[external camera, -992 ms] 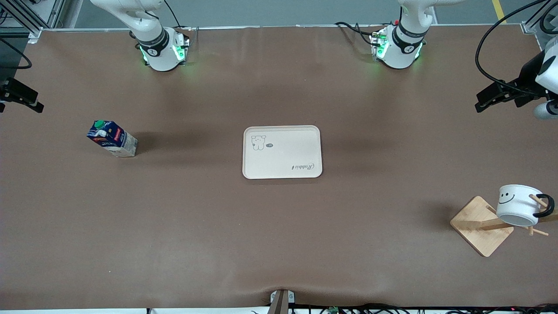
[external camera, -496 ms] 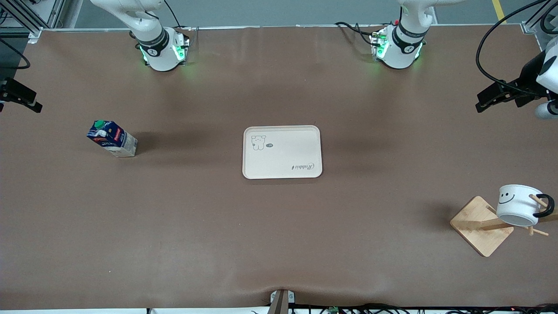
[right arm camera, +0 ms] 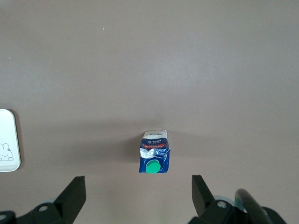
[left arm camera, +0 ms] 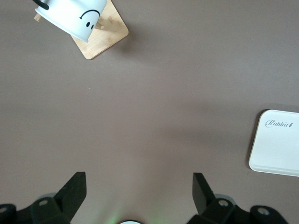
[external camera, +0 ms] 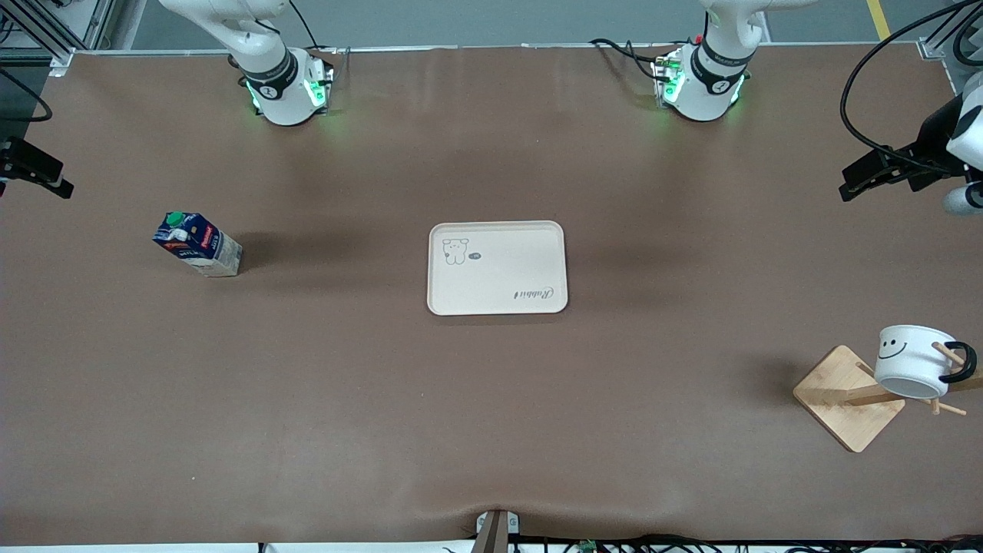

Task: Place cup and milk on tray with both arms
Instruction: 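Move the left gripper down toward the white mug on the wooden stand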

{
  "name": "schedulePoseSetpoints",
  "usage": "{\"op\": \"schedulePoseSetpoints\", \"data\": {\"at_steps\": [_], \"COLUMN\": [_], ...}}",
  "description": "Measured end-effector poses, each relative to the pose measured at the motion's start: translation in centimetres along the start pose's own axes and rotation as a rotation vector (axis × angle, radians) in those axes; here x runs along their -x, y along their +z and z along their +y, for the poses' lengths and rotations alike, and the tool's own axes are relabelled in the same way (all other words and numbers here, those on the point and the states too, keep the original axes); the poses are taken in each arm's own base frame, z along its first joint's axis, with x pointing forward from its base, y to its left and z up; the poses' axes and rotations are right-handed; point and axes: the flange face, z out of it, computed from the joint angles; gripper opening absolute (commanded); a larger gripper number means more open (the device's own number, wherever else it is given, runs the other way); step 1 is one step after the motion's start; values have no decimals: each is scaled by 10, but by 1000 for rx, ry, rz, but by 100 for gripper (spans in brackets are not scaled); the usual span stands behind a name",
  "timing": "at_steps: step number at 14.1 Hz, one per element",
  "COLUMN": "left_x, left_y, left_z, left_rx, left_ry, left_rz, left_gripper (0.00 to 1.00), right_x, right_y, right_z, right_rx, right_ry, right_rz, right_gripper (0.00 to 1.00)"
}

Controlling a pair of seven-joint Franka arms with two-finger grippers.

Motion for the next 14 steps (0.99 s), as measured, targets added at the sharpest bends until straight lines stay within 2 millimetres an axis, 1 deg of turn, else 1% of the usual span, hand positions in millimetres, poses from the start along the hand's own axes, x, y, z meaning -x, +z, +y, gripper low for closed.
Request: {"op": "schedulePoseSetpoints", "data": {"at_steps": [5,7,11,14], "left_x": [-17,-18,-22,-24], "left_y": [25,27,29,33], "left_z": [-1,-2,-21,-21], "left_rx": [-2,-2,0,-1], "left_ry": [-4,-7,-41,-41], "left_rz": [-36,-42,-46,-53], "left_gripper": [100,100,100,100], "right_x": [0,0,0,0], "right_y": [0,0,0,0], "right_z": [0,0,0,0], "right_rx": [0,0,0,0], "right_ry": [0,0,0,1], "right_rz": [0,0,0,0], "right_gripper": [100,100,100,100]}}
